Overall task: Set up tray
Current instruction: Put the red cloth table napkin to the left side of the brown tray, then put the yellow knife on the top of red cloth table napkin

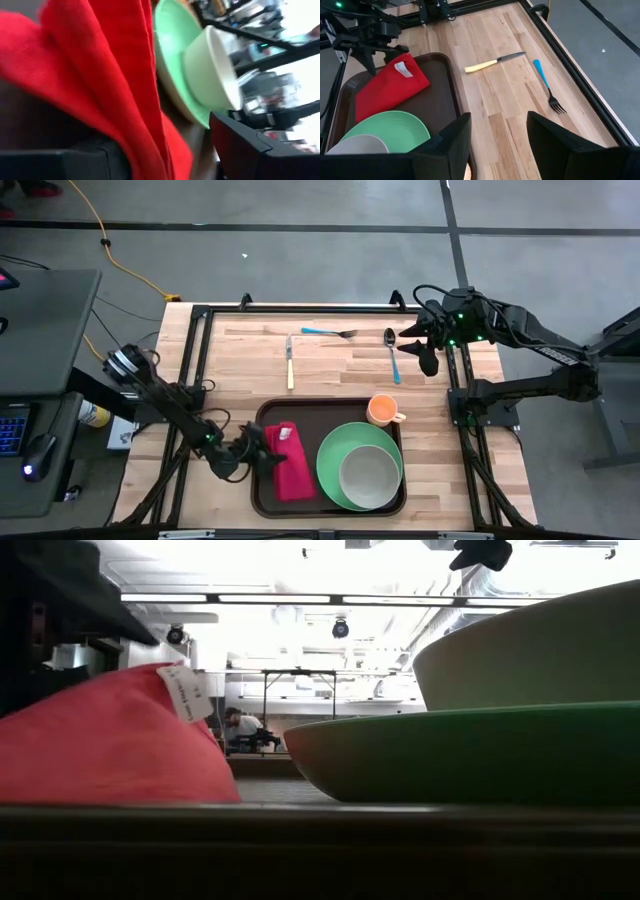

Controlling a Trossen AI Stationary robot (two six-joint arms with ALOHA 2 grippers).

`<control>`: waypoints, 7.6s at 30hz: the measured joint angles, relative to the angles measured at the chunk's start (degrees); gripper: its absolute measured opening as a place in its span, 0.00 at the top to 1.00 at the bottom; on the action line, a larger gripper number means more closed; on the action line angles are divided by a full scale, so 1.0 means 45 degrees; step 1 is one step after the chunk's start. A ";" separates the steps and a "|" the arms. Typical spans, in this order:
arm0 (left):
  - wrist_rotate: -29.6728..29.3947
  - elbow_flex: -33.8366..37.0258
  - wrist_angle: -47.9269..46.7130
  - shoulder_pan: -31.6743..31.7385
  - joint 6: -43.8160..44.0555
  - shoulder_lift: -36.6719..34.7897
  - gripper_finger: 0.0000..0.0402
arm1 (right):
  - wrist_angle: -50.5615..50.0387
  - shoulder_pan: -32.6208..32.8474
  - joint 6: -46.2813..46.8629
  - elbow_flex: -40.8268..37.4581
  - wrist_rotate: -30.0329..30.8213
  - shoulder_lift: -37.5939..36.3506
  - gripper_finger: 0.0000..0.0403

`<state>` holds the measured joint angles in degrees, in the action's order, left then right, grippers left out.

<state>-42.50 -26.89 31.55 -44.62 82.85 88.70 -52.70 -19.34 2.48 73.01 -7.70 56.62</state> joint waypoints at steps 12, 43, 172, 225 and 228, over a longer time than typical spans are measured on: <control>0.0688 -0.0005 -0.5269 0.0010 0.0407 -0.1121 0.31 | 0.0004 -0.0004 -0.0136 0.0000 0.0002 0.0000 0.58; 0.5477 -0.2654 -1.1974 0.3662 -0.4335 -0.1558 0.31 | -0.0324 -0.0001 -0.0262 -0.0005 -0.0235 0.0430 0.58; 0.7101 -0.8802 -1.6002 1.3833 -0.4884 0.3663 0.31 | -0.2697 -0.1616 -0.1938 -0.0005 0.0290 0.0413 0.58; 0.7358 -0.8787 -1.5581 1.3823 -0.6640 0.4192 0.89 | -0.2952 -0.1611 -0.2327 -0.0005 0.0146 0.0410 0.58; 0.7431 -0.8706 -1.5934 1.3828 -0.6800 0.3854 0.89 | -0.3016 -0.1616 -0.2331 -0.0005 0.0146 0.0413 0.58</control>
<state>-9.06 -66.07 -40.15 17.61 52.25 106.05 -66.28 -26.61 -8.01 72.99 -7.05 58.48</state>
